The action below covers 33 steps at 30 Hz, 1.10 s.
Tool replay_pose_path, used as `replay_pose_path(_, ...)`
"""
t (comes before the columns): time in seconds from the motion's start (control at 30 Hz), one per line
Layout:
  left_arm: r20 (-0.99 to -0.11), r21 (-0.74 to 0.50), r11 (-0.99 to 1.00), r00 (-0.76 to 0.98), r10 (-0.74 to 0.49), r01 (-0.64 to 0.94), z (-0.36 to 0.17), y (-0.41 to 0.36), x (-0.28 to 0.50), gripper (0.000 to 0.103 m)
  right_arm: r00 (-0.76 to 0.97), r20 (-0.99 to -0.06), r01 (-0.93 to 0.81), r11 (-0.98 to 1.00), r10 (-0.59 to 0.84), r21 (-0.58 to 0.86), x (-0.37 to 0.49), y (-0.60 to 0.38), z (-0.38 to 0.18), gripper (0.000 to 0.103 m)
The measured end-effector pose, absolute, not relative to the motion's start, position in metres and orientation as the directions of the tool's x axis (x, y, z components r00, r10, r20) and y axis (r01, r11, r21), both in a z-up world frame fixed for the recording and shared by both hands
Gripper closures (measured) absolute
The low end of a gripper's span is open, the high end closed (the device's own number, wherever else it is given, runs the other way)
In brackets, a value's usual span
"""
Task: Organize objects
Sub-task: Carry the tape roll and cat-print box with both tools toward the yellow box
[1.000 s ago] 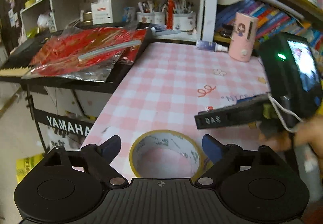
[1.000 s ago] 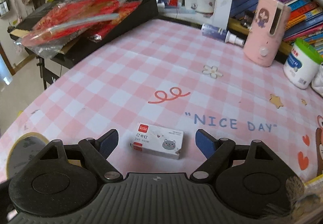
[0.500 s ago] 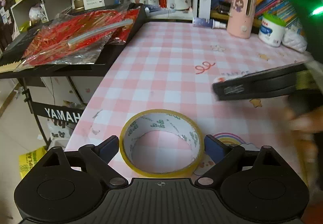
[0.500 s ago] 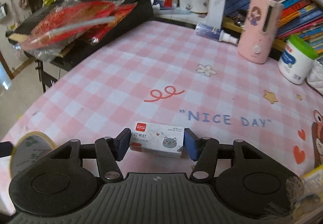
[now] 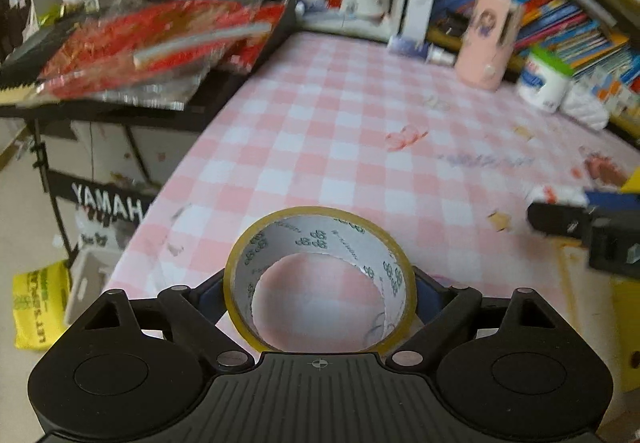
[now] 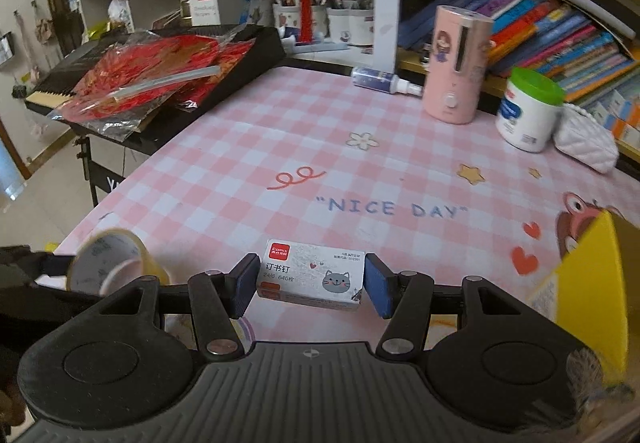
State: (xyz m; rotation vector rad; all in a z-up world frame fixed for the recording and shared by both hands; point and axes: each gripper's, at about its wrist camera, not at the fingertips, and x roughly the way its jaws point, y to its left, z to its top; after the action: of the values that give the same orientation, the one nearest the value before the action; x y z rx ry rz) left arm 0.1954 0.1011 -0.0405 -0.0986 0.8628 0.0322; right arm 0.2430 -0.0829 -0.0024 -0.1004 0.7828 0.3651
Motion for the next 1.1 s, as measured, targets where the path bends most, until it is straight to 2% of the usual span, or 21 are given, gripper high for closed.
replay_pose_path(0.27, -0.663, -0.137, 0.991, 0.743, -0.085, -0.009, 0.008, 0.098, 0.149, 0.013, 0.66, -0.703, -0.301, 0.951, 0.265, 0.075, 0.21, -0.094, 0.008, 0.049)
replay_pose_path(1.1, -0.669, -0.152, 0.972, 0.705, -0.235, 0.18, 0.002, 0.092, 0.014, 0.013, 0.694, -0.696, -0.189, 0.98, 0.183, 0.069, 0.046, -0.094, 0.005, 0.049)
